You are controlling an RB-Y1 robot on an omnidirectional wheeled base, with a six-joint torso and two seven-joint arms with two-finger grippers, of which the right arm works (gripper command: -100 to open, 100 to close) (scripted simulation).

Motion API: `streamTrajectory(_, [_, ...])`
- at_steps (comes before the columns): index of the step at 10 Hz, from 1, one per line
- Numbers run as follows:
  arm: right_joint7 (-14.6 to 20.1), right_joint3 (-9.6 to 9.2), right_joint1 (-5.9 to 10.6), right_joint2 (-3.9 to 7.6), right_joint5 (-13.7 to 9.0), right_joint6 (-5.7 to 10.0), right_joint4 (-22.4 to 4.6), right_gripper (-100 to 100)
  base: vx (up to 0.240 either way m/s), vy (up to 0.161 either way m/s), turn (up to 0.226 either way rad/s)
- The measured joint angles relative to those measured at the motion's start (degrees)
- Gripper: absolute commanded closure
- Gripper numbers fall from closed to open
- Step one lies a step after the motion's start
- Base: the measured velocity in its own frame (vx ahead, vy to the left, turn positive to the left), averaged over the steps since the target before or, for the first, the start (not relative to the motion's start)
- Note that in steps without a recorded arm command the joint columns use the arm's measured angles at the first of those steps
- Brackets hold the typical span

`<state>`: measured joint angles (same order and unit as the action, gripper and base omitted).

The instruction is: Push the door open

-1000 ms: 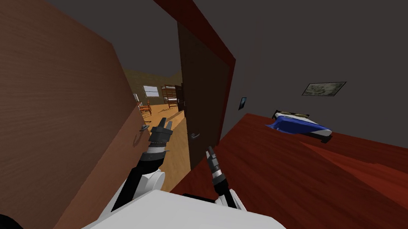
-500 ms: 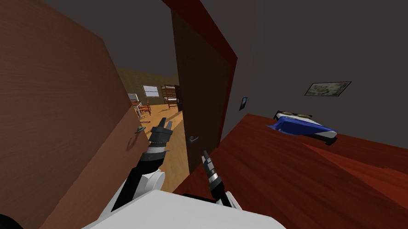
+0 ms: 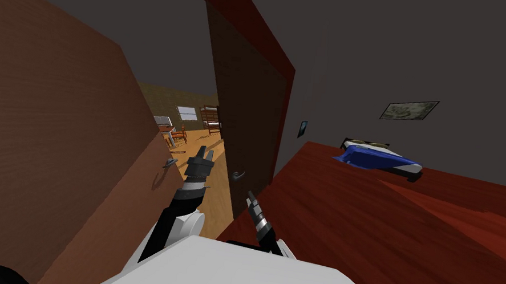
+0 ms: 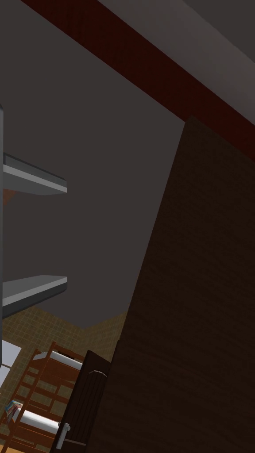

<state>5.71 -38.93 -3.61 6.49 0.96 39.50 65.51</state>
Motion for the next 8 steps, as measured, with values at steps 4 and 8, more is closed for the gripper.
streamTrajectory(4, [0.31,-2.05,1.96,-0.24,-0.04,1.65,-5.15,-100,0.091,-0.01,0.006])
streamTrajectory(8, [0.72,-5.05,3.57,0.1,0.01,2.21,-8.99,-100,0.114,-0.008,0.005])
